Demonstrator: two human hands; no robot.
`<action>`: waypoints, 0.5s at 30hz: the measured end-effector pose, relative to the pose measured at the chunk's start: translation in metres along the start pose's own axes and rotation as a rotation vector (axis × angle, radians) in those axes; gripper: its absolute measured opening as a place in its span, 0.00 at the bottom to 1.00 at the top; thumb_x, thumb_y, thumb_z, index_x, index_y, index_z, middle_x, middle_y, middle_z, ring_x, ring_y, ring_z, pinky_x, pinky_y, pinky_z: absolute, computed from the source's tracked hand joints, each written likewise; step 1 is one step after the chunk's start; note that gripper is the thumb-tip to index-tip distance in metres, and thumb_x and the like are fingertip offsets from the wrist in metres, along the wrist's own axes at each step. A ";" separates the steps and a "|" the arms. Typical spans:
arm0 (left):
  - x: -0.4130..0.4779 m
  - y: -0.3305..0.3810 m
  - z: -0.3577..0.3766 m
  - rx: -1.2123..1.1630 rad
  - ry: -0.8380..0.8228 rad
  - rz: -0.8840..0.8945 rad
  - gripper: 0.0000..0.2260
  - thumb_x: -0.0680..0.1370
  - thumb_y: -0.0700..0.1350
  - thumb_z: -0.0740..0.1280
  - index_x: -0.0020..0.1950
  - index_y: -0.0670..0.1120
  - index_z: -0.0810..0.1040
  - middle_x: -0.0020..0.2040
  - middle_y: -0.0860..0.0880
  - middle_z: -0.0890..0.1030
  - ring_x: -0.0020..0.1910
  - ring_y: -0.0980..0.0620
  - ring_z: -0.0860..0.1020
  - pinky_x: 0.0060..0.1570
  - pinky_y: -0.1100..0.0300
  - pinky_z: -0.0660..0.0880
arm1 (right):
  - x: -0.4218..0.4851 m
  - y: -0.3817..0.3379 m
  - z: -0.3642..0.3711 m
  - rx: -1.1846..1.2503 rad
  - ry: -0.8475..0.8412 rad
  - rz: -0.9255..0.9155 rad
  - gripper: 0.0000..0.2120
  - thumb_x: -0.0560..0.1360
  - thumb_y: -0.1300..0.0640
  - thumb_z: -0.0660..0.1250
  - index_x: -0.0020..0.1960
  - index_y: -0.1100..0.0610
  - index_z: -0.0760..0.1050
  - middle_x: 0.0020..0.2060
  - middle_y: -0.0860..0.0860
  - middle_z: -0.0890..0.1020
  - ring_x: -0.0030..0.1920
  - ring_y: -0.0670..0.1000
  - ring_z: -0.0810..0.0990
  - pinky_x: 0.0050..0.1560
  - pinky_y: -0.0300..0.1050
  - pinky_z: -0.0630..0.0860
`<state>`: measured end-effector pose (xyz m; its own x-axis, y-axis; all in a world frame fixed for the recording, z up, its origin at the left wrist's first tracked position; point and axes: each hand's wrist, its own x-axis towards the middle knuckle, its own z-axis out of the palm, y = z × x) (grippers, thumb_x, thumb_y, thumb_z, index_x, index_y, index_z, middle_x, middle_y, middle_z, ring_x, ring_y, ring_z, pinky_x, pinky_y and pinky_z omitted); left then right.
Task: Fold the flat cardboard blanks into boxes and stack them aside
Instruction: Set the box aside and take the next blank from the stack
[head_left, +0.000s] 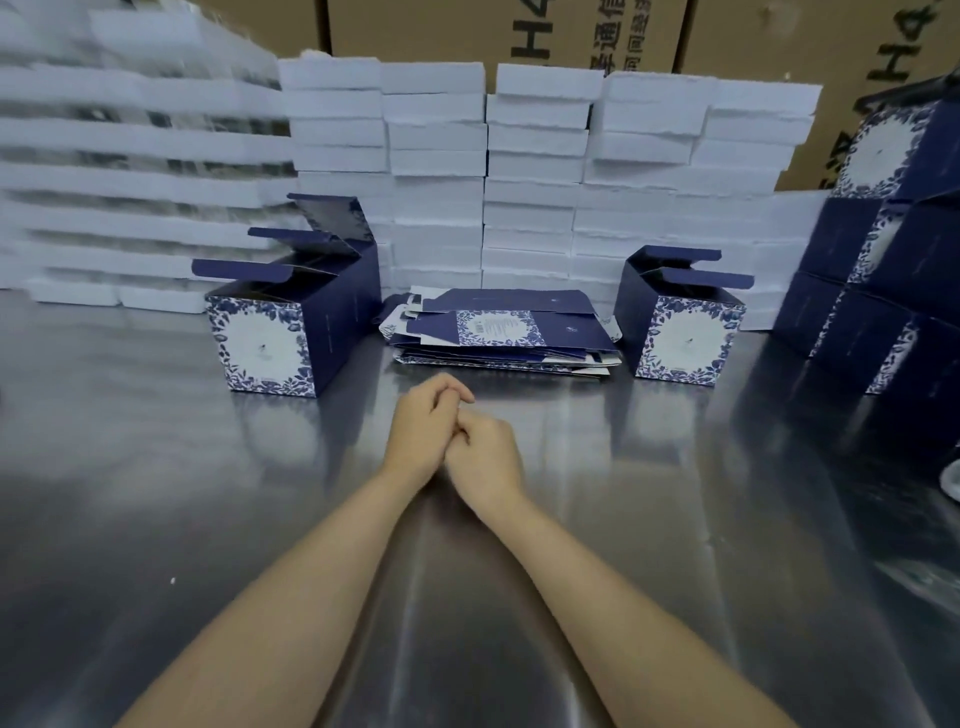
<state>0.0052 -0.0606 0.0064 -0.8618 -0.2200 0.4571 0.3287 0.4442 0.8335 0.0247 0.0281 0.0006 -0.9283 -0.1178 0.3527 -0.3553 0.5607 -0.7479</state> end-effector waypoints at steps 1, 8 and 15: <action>0.001 0.000 0.000 -0.010 0.063 -0.035 0.13 0.77 0.34 0.59 0.39 0.47 0.78 0.37 0.55 0.79 0.39 0.59 0.75 0.38 0.72 0.68 | 0.000 -0.003 0.004 0.021 0.004 0.014 0.11 0.70 0.66 0.58 0.31 0.55 0.69 0.31 0.54 0.76 0.38 0.58 0.73 0.37 0.49 0.69; 0.000 0.000 0.007 0.070 0.019 -0.100 0.15 0.78 0.39 0.59 0.38 0.57 0.76 0.27 0.62 0.75 0.26 0.64 0.71 0.28 0.66 0.62 | 0.046 0.038 -0.027 -0.494 0.045 -0.174 0.11 0.75 0.62 0.58 0.51 0.53 0.78 0.54 0.50 0.79 0.55 0.54 0.75 0.42 0.45 0.66; 0.007 -0.010 0.023 0.388 -0.050 0.046 0.08 0.76 0.45 0.61 0.42 0.55 0.78 0.26 0.56 0.71 0.32 0.51 0.71 0.32 0.58 0.63 | 0.114 0.075 -0.020 -0.661 -0.026 -0.112 0.27 0.75 0.55 0.59 0.74 0.54 0.63 0.79 0.51 0.42 0.77 0.54 0.36 0.75 0.55 0.37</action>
<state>-0.0127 -0.0467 -0.0063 -0.8705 -0.1543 0.4673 0.2047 0.7500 0.6290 -0.1051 0.0729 -0.0041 -0.8949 -0.2196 0.3886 -0.3155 0.9270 -0.2026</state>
